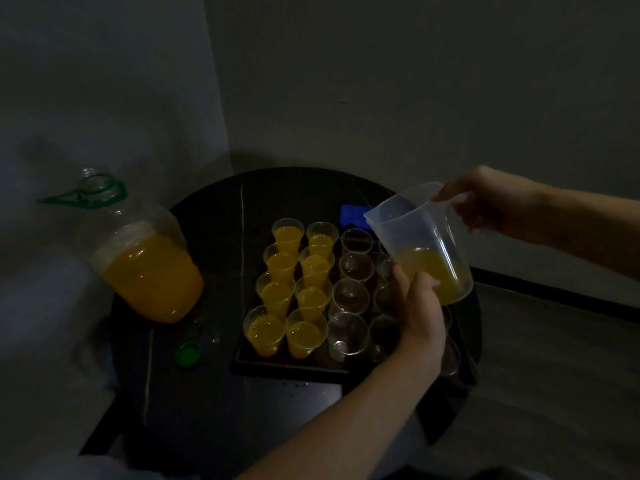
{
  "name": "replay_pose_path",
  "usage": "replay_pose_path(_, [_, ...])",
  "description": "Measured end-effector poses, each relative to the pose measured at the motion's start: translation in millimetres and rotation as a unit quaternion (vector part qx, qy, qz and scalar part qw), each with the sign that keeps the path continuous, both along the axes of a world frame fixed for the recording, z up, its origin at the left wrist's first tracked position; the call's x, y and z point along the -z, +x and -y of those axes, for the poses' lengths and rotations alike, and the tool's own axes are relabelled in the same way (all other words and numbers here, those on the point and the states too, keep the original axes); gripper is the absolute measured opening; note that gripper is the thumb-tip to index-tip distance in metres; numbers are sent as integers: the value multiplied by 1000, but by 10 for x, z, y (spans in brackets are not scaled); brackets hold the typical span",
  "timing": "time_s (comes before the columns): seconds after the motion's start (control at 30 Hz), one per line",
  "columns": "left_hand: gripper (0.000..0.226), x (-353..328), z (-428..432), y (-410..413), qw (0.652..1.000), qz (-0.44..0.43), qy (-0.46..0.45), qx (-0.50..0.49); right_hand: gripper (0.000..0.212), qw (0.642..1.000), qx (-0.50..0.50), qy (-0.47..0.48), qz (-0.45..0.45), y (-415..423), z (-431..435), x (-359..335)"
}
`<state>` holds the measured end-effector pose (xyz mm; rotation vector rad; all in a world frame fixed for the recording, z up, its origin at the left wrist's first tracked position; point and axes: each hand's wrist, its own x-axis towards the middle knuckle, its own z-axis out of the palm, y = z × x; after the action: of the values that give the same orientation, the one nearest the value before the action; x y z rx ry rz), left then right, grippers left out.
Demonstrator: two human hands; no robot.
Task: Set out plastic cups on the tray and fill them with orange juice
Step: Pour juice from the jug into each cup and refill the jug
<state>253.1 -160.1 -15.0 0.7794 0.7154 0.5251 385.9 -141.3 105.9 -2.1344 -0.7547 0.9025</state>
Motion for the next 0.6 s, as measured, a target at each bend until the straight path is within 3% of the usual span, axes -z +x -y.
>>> replay_pose_path(0.17, [72,79,-73,63,1000,-1,-15,-4,8,1000,-24,-12,-4,59,-145,109])
replay_pose_path(0.47, [66,130,-158,163,998,23,-53,-24,23,997,-62,-31,16,161,-303,117])
replay_pose_path(0.6, [75,101,-143,172,997,39,-64,-8,14,996,-65,-54,40,177,-382,84])
